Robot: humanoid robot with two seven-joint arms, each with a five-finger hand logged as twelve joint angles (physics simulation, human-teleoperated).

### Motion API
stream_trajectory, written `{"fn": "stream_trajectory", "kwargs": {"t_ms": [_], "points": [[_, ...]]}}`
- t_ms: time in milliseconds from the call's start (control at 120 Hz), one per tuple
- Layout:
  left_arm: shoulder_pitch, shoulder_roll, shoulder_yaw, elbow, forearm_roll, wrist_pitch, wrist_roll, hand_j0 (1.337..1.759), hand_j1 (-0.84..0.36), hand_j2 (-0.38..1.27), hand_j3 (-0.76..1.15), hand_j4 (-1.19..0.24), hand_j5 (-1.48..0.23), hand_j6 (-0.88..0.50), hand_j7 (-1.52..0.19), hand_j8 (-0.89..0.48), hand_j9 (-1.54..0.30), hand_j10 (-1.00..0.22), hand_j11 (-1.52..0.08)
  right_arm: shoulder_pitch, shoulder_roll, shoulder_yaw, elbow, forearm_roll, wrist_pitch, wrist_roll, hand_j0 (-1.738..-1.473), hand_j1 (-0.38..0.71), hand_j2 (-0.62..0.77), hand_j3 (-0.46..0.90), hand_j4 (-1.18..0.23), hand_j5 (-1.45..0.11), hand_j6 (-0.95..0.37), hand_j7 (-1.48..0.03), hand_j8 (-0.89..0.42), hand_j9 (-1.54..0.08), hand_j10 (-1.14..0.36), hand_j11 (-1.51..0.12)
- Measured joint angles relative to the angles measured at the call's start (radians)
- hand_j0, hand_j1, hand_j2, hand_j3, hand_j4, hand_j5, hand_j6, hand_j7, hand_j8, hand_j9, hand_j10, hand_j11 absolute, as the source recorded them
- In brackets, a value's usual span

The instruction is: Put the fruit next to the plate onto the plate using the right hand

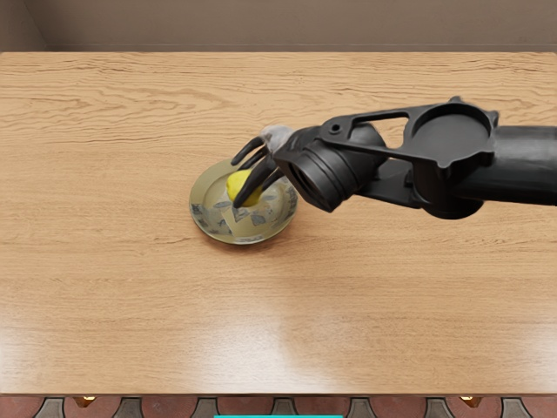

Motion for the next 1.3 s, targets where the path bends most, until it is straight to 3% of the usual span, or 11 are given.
{"fn": "stream_trajectory", "kwargs": {"t_ms": [150, 367, 592, 833, 967, 1050, 1133, 1300], "points": [[0.0, 0.0, 0.0, 0.0, 0.0, 0.0, 0.0, 1.658, 0.07, 0.05, 0.0, -0.23, -0.3, -0.23, -0.3, -0.23, -0.3, -0.23, -0.3, -0.015, 0.036, -0.012, -0.057, -0.006, -0.002, 0.0, -1.656, 0.27, 0.45, 0.0, -0.75, -1.11, -0.53, -1.02, -0.37, -1.08, -0.58, -1.08], [0.0, 0.0, 0.0, 0.0, 0.0, 0.0, 0.0, 1.658, 0.07, 0.05, 0.0, -0.23, -0.3, -0.23, -0.3, -0.23, -0.3, -0.23, -0.3, -0.04, 0.07, -0.014, -0.097, -0.013, -0.005, 0.0, -1.657, 0.23, 0.21, 0.0, -0.59, -0.82, -0.51, -0.79, -0.41, -0.81, -0.54, -0.81], [0.0, 0.0, 0.0, 0.0, 0.0, 0.0, 0.0, 1.658, 0.07, 0.05, 0.0, -0.23, -0.3, -0.23, -0.3, -0.23, -0.3, -0.23, -0.3, -0.043, 0.083, -0.011, -0.109, -0.009, -0.006, 0.001, -1.658, 0.08, 0.03, 0.0, -0.4, -0.54, -0.37, -0.53, -0.33, -0.53, -0.38, -0.53], [0.0, 0.0, 0.0, 0.0, 0.0, 0.0, 0.0, 1.658, 0.07, 0.05, 0.0, -0.23, -0.3, -0.23, -0.3, -0.23, -0.3, -0.23, -0.3, -0.034, 0.077, 0.009, -0.103, -0.007, -0.006, 0.001, -1.658, -0.05, -0.02, 0.0, -0.26, -0.35, -0.26, -0.34, -0.24, -0.35, -0.26, -0.35], [0.0, 0.0, 0.0, 0.0, 0.0, 0.0, 0.0, 1.658, 0.07, 0.05, 0.0, -0.23, -0.3, -0.23, -0.3, -0.23, -0.3, -0.23, -0.3, -0.049, 0.004, 0.073, -0.074, -0.007, -0.006, 0.001, -1.658, -0.14, -0.02, 0.0, -0.18, -0.24, -0.18, -0.24, -0.17, -0.24, -0.18, -0.24], [0.0, 0.0, 0.0, 0.0, 0.0, 0.0, 0.0, 1.658, 0.07, 0.05, 0.0, -0.23, -0.3, -0.23, -0.3, -0.23, -0.3, -0.23, -0.3, -0.103, -0.079, 0.163, -0.037, -0.009, -0.006, 0.001, -1.658, -0.18, -0.02, 0.0, -0.14, -0.19, -0.14, -0.19, -0.14, -0.19, -0.14, -0.19], [0.0, 0.0, 0.0, 0.0, 0.0, 0.0, 0.0, 1.658, 0.07, 0.05, 0.0, -0.23, -0.3, -0.23, -0.3, -0.23, -0.3, -0.23, -0.3, -0.213, -0.164, 0.308, -0.015, -0.012, 0.038, 0.001, -1.658, -0.21, -0.02, 0.0, -0.12, -0.15, -0.11, -0.15, -0.11, -0.15, -0.12, -0.15], [0.0, 0.0, 0.0, 0.0, 0.0, 0.0, 0.0, 1.658, 0.07, 0.05, 0.0, -0.23, -0.3, -0.23, -0.3, -0.23, -0.3, -0.23, -0.3, -0.479, -0.303, 0.605, -0.001, -0.007, 0.432, 0.001, -1.658, -0.25, -0.01, 0.0, -0.08, -0.11, -0.08, -0.11, -0.08, -0.11, -0.08, -0.11]]}}
